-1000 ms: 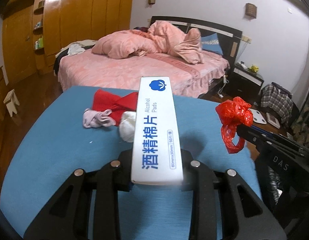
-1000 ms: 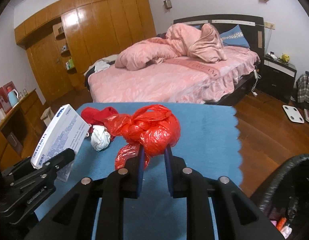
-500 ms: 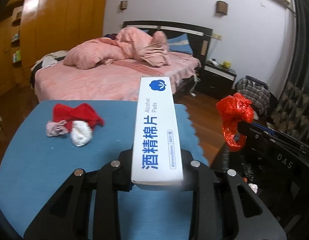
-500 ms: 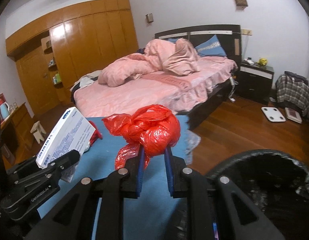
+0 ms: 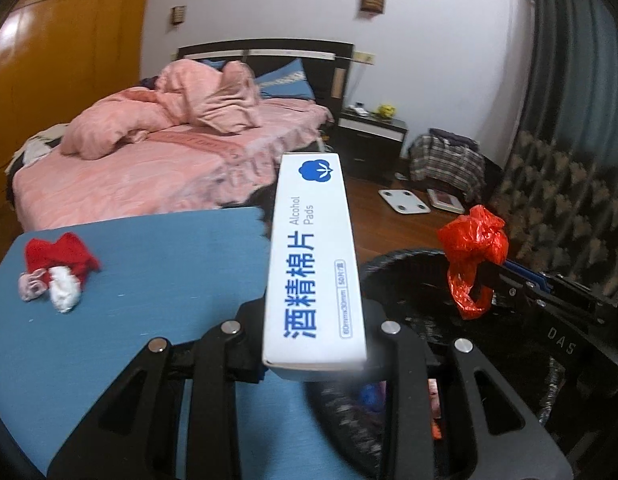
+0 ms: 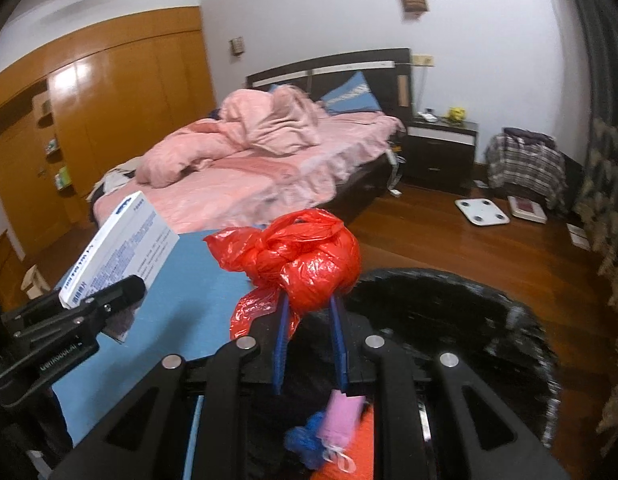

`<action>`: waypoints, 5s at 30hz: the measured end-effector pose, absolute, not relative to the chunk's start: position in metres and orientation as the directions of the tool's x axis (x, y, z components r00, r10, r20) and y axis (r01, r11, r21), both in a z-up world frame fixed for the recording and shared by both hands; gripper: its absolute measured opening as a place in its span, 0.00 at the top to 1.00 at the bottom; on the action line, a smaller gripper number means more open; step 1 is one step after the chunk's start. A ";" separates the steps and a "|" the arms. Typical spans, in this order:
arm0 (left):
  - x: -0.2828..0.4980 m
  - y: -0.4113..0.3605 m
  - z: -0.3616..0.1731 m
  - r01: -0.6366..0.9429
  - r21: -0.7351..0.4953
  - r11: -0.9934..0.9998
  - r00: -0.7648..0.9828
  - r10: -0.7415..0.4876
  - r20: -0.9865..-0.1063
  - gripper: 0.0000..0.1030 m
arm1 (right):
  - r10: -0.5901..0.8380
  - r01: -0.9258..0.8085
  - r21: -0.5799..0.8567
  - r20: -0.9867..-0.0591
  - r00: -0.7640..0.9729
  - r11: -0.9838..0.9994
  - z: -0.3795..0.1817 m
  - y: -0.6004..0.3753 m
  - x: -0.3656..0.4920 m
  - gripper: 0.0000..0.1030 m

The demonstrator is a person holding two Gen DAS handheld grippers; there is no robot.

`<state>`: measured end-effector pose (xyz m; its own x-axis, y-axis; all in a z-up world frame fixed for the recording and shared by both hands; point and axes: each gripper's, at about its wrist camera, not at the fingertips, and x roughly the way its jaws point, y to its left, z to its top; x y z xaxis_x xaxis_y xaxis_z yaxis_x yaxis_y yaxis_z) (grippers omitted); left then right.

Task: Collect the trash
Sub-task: 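Carry the box and red bag over the bin and open both tools, then return to the table and grasp the white tissue ball with the right tool, then grasp the pink sock with the left tool while the right holds the white tissue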

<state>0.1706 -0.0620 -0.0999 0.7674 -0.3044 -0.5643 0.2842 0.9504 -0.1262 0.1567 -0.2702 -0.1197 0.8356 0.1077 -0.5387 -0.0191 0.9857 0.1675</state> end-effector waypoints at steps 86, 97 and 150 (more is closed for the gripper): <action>0.199 0.325 -0.180 -0.276 -0.060 0.959 0.719 0.165 -0.675 0.17 | 0.367 -0.400 0.108 -0.657 0.659 0.910 -0.189 0.113 0.287 0.11; 0.204 0.337 -0.190 -0.288 -0.114 0.951 0.692 0.125 -0.711 0.18 | 0.430 -0.491 0.132 -0.705 0.565 0.861 -0.203 0.141 0.298 0.61; 0.227 0.280 -0.185 -0.160 -0.171 0.972 0.712 -0.007 -0.703 0.63 | 0.397 -0.399 0.172 -0.697 0.597 0.901 -0.203 0.060 0.288 0.67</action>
